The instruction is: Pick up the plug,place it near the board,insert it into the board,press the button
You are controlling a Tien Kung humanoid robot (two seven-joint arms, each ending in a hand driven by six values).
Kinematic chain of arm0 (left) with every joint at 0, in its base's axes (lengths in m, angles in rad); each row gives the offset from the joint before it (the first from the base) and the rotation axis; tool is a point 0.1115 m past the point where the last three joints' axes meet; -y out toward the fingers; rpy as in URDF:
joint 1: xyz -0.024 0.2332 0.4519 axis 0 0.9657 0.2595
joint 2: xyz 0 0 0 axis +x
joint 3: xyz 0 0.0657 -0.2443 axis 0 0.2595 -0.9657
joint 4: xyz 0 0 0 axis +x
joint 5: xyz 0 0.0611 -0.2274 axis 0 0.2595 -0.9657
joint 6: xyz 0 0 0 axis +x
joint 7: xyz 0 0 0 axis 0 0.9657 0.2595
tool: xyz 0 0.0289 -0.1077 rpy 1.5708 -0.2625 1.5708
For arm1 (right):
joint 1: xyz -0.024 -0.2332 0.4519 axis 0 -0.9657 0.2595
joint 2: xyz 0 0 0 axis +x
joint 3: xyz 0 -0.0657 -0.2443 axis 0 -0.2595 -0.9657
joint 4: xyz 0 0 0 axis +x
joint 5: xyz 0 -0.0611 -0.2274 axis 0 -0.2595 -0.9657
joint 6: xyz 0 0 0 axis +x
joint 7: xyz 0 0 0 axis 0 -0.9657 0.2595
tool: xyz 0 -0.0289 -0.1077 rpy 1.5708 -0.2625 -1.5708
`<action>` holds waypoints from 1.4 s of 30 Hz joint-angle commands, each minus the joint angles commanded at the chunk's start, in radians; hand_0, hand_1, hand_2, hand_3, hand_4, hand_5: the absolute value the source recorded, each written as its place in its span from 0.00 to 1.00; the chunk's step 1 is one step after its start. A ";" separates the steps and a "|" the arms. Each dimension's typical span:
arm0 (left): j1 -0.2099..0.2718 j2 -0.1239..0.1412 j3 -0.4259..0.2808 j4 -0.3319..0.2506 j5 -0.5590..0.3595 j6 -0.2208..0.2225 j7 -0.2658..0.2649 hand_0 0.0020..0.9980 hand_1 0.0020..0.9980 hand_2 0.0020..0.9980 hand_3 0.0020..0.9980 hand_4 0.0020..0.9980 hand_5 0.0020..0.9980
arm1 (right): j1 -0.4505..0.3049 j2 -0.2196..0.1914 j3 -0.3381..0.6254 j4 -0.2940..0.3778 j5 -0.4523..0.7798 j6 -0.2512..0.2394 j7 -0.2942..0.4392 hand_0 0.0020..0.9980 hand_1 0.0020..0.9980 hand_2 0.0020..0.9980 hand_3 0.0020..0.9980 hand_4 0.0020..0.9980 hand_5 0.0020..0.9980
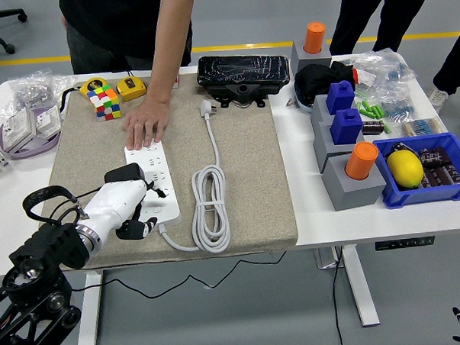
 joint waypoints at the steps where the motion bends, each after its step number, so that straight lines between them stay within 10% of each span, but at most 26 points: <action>1: 0.000 0.000 -0.002 -0.008 0.007 0.010 -0.002 0.16 0.02 0.13 0.70 0.66 0.00 | 0.000 0.000 0.000 0.000 0.000 0.000 0.000 0.82 0.76 0.74 0.78 1.00 1.00; 9: 0.004 -0.010 -0.017 -0.027 0.047 0.222 -0.082 0.19 0.04 0.14 0.67 0.68 0.00 | 0.001 -0.002 0.001 0.000 -0.001 0.000 -0.001 0.82 0.76 0.74 0.78 1.00 1.00; 10: 0.005 -0.012 -0.021 -0.027 0.045 0.245 -0.090 0.30 0.35 0.47 0.67 0.73 0.02 | 0.001 -0.002 0.001 0.000 -0.001 0.000 -0.001 0.82 0.76 0.74 0.78 1.00 1.00; 15: 0.009 -0.018 -0.037 -0.027 0.029 0.269 -0.105 0.30 0.35 0.47 0.67 0.73 0.02 | 0.001 -0.001 -0.002 0.000 0.001 0.000 -0.001 0.82 0.76 0.74 0.78 1.00 1.00; 16: 0.010 -0.020 -0.041 -0.027 0.026 0.269 -0.106 0.66 0.79 0.78 0.81 0.99 0.30 | 0.001 -0.001 -0.002 0.000 0.000 0.000 -0.001 0.82 0.76 0.74 0.78 1.00 1.00; 21: 0.015 -0.026 -0.055 -0.016 -0.007 0.284 -0.113 0.66 0.79 0.78 0.81 0.99 0.30 | -0.001 -0.001 -0.002 0.000 0.000 0.000 -0.001 0.82 0.76 0.74 0.78 1.00 1.00; 22: 0.017 -0.028 -0.058 -0.014 -0.013 0.286 -0.113 0.96 1.00 1.00 0.94 1.00 0.52 | -0.001 -0.001 -0.001 0.000 0.000 0.000 -0.001 0.82 0.76 0.74 0.78 1.00 1.00; 39: 0.076 -0.086 -0.161 0.041 -0.082 0.320 -0.126 1.00 1.00 1.00 1.00 1.00 0.60 | -0.009 0.002 -0.003 0.000 0.001 -0.001 -0.002 0.82 0.76 0.74 0.78 1.00 1.00; 40: 0.077 -0.085 -0.160 0.038 -0.079 0.317 -0.124 0.84 0.93 0.91 1.00 1.00 0.51 | -0.009 0.002 -0.003 0.000 0.001 -0.001 -0.002 0.82 0.76 0.74 0.78 1.00 1.00; 42: 0.084 -0.081 -0.156 0.020 -0.064 0.294 -0.111 0.84 0.93 0.91 1.00 1.00 0.51 | -0.009 0.002 -0.005 0.000 0.003 -0.001 -0.001 0.82 0.76 0.74 0.78 1.00 1.00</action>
